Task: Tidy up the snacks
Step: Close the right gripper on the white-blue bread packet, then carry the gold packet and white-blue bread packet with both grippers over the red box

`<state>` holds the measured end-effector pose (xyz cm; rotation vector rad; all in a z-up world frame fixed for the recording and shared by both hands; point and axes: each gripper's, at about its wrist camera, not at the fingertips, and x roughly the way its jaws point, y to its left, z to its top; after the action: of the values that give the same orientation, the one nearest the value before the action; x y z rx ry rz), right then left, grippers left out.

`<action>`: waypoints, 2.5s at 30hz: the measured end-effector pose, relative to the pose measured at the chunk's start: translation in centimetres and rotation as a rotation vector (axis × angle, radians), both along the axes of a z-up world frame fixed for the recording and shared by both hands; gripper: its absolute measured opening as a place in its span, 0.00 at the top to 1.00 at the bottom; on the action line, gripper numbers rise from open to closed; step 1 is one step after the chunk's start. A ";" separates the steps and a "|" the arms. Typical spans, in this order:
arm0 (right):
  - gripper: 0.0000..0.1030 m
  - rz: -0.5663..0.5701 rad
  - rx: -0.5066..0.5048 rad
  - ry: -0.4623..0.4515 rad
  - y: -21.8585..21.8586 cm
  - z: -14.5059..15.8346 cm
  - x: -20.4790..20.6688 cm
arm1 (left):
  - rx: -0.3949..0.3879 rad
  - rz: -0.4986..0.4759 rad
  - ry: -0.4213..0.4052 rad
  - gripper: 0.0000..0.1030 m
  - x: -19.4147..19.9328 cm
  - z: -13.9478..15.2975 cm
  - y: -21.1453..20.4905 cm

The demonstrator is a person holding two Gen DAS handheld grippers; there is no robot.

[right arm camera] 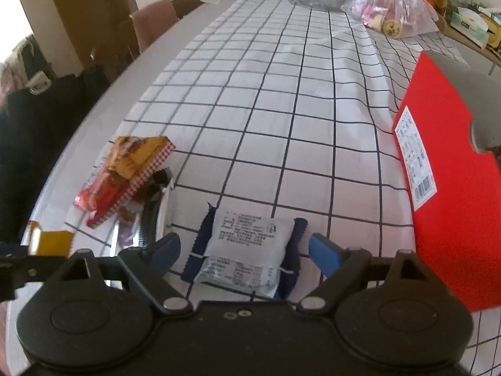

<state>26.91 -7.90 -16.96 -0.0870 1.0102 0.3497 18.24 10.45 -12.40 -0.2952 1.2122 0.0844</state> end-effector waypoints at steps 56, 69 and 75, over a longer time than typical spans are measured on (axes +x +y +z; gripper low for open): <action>0.45 -0.220 0.177 -0.198 -22.2 12.9 -5.1 | -0.034 -0.321 -0.255 0.65 4.2 10.8 -20.0; 0.44 -0.255 0.123 -0.207 -31.2 12.1 -2.3 | 0.022 -0.346 -0.254 0.65 8.8 10.4 -29.5; 0.44 -0.242 0.083 -0.182 -33.4 10.9 0.5 | 0.051 -0.330 -0.216 0.65 11.3 8.9 -31.9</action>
<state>27.37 -41.31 -6.04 0.0772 0.8142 0.1592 29.56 -21.47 -3.48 -0.0550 1.0279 -0.1985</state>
